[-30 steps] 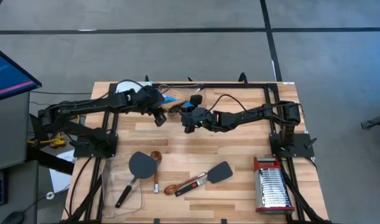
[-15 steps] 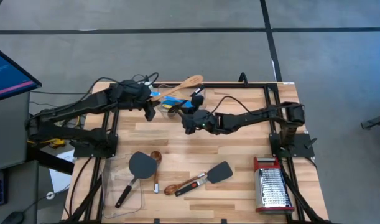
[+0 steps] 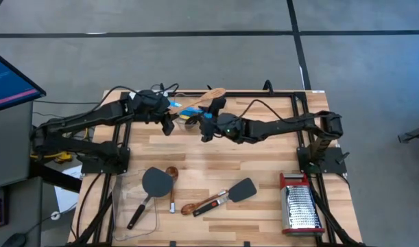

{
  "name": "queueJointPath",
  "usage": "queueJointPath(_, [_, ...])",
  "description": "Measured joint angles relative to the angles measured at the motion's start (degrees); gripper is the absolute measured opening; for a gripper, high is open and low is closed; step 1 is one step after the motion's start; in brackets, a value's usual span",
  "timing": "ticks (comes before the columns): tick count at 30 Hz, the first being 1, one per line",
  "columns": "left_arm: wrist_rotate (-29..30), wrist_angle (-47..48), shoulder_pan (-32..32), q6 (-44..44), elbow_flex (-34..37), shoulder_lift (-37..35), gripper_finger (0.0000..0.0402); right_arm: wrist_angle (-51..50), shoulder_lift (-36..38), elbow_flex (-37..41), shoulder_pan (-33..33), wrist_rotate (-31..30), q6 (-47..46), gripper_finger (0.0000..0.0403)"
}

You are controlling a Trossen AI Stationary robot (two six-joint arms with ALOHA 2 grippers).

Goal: Pick & Place Kitchen Items
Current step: Put the brown slotted spoon into the top transparent bin

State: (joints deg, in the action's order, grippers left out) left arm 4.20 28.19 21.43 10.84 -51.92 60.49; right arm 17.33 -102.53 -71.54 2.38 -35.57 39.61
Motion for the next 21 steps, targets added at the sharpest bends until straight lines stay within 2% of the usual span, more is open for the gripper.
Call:
queueJointPath(4, [-0.1,0.0,-1.4,0.1,0.0,0.0,0.0049,-1.1,-0.6,-0.8,2.5,5.0,-1.4,0.0223])
queueJointPath(8, [-0.1,-0.1,-2.3,0.7,0.0,0.0,0.0057,-0.4,-0.9,-0.5,4.7,6.2,-2.0,0.0222])
queueJointPath(12, [-0.1,-0.1,-3.0,1.5,0.0,0.0,0.0059,-0.9,-0.8,-0.7,6.1,7.9,-2.6,0.0193])
queueJointPath(17, [-0.1,-0.2,-3.1,1.5,0.0,0.0,0.0049,-0.6,-0.8,-0.6,6.2,9.0,-2.6,0.0123])
queueJointPath(21, [-0.1,0.1,-3.1,1.9,0.0,0.0,0.0061,-2.1,-0.9,-0.6,6.1,10.6,-2.1,0.0069])
